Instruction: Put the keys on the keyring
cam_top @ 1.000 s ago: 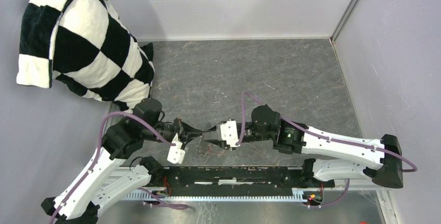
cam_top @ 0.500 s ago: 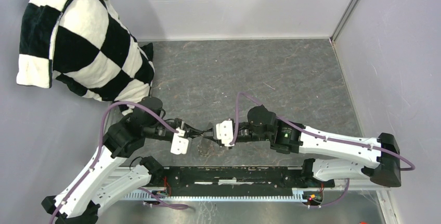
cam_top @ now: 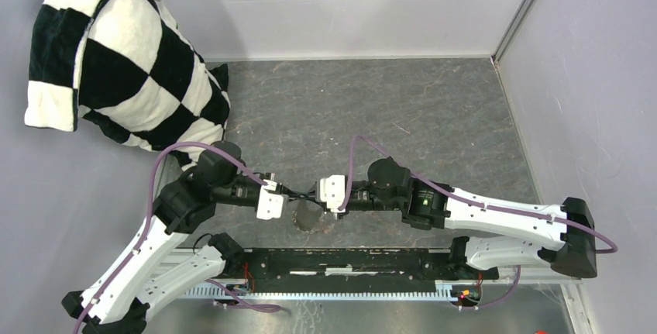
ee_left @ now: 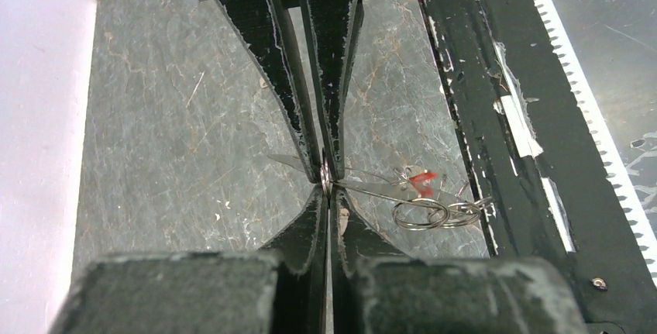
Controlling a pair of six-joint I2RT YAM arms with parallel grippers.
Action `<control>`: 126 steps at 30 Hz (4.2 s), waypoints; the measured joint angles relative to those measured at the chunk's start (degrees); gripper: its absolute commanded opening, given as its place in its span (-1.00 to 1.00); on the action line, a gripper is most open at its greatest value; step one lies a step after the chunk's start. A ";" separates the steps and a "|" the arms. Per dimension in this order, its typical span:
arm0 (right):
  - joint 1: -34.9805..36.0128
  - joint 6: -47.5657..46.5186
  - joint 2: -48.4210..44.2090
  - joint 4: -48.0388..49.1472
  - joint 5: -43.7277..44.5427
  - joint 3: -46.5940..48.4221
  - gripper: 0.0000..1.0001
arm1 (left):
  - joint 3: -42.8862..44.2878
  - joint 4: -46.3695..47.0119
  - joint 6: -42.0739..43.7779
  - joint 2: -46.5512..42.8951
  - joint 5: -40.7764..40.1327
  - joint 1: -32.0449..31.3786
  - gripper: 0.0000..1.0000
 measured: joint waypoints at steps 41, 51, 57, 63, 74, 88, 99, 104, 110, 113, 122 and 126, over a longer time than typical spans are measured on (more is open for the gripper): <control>-5.01 19.78 -5.14 29.59 -2.10 -15.06 -0.99 | -3.15 14.75 -29.07 -5.05 -2.19 -0.02 -0.24; -6.05 28.20 -4.68 41.57 -6.93 -16.87 -0.99 | -3.91 16.63 -34.42 -5.20 -3.74 -0.02 -0.33; -7.02 30.73 -4.68 43.12 -9.62 -16.87 -0.99 | -2.75 13.94 -33.97 -4.20 -3.21 -0.02 -0.15; -7.76 32.37 -4.68 43.10 -10.99 -16.87 -0.99 | 3.85 7.80 -30.27 1.07 -2.71 -0.02 0.28; -7.82 33.86 -5.25 43.10 -11.93 -16.87 -0.99 | 4.66 9.55 -29.92 -1.70 -6.82 -0.02 0.65; -7.82 33.81 -5.42 43.06 -12.72 -16.87 -0.99 | 4.13 12.83 -33.09 -5.92 -11.30 -0.02 0.88; -8.15 34.03 -5.35 43.95 -12.92 -16.87 -0.99 | 1.42 13.11 -33.18 -5.77 -2.80 -0.02 0.21; -8.20 34.03 -4.37 45.27 -13.33 -16.87 -0.99 | 1.42 13.09 -33.14 -4.20 2.14 -0.02 -0.07; -8.20 34.10 -2.86 45.42 -14.21 -16.87 -0.99 | 1.42 13.11 -33.14 -1.14 5.44 -0.02 -0.34; -8.22 34.25 -2.71 45.42 -14.45 -16.87 -0.99 | 1.42 13.11 -33.16 -0.68 5.86 -0.02 -0.49; -8.24 35.15 -1.75 46.03 -15.47 -16.74 -0.99 | 1.42 12.74 -33.14 -1.33 5.81 -0.02 -0.77; -8.46 35.76 -1.20 46.84 -15.96 -16.72 -0.99 | 1.42 12.68 -33.16 -1.46 5.68 -0.02 -0.96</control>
